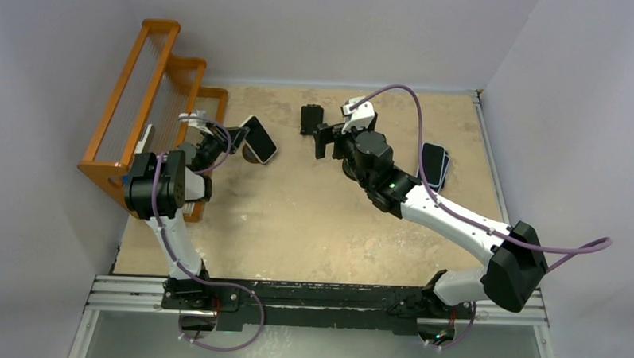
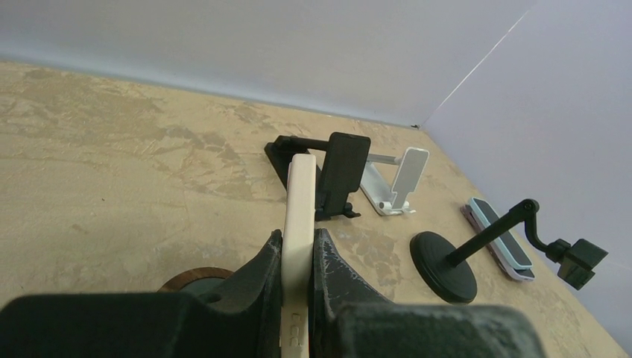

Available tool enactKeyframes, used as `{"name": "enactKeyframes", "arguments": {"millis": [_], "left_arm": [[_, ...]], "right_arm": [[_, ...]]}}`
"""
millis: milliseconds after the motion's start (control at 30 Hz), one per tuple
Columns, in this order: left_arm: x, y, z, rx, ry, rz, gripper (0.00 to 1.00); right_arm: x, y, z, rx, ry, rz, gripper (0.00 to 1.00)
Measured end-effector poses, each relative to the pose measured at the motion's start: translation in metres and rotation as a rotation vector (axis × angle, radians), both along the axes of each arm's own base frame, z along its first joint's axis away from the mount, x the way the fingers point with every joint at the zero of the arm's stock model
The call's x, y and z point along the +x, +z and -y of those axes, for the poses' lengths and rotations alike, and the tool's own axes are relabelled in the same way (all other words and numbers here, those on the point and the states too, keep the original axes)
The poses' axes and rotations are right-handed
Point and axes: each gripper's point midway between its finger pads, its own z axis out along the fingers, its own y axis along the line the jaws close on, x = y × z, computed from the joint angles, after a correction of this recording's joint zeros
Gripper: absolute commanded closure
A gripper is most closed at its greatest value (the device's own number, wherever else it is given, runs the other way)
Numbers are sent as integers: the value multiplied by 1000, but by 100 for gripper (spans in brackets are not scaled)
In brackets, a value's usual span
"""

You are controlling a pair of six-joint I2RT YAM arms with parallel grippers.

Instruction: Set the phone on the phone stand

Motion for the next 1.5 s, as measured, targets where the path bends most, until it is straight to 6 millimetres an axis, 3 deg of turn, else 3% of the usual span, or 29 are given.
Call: {"name": "enactKeyframes", "arguments": {"millis": [433, 600, 800, 1167, 1500], "left_arm": [[5, -4, 3, -11, 36, 3, 100], [6, -4, 3, -11, 37, 5, 80], [2, -11, 6, -4, 33, -11, 69], [-30, -44, 11, 4, 27, -114, 69], [-29, -45, 12, 2, 22, -117, 70]], "right_arm": [[3, -18, 11, -19, -22, -24, 1], [4, -17, 13, -17, -26, -22, 1], [3, -18, 15, -15, -19, -24, 1], [2, -25, 15, -18, -10, -38, 1], [-4, -18, 20, -4, -8, -25, 1]]}}
